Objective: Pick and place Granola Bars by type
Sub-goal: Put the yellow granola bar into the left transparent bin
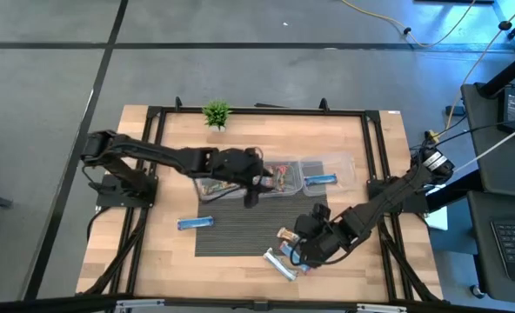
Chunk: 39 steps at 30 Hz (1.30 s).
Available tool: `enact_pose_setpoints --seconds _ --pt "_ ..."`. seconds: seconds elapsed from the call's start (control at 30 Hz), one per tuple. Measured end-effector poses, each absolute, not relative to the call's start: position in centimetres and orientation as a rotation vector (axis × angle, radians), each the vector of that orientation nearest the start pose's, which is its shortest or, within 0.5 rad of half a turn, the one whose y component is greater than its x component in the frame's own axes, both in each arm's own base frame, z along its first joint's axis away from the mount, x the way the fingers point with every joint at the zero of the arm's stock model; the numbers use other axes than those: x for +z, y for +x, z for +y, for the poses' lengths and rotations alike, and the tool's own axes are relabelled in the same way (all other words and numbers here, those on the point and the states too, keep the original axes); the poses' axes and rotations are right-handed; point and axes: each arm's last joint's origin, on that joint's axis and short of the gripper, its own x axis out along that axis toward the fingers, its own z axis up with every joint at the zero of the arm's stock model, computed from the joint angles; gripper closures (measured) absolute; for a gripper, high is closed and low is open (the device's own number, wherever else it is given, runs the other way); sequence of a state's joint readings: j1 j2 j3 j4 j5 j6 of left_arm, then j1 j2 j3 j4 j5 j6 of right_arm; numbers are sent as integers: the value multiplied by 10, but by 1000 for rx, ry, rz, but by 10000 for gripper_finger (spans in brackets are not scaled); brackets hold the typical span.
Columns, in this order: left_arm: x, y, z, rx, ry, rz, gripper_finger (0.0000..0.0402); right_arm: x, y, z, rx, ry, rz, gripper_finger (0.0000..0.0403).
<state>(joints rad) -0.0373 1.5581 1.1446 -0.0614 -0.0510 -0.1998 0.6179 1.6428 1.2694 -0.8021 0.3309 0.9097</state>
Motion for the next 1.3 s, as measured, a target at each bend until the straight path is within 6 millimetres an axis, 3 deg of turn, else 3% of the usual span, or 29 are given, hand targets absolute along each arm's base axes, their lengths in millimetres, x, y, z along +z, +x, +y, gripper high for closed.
enact_pose_setpoints --seconds 0.23,0.5,0.77,0.97,1.3 --pt "292 325 -49 56 -202 544 194 237 271 186 -255 205 1034 97" --pt "288 318 -82 -6 -242 583 194 187 285 194 -305 119 1180 95" --pt "289 314 -96 -39 -263 587 194 152 295 191 -314 161 1345 97" --pt "288 313 -101 -29 -251 585 194 143 301 187 -298 199 1395 139" --pt "288 311 -104 -78 -280 603 197 143 306 179 -306 250 1422 262"
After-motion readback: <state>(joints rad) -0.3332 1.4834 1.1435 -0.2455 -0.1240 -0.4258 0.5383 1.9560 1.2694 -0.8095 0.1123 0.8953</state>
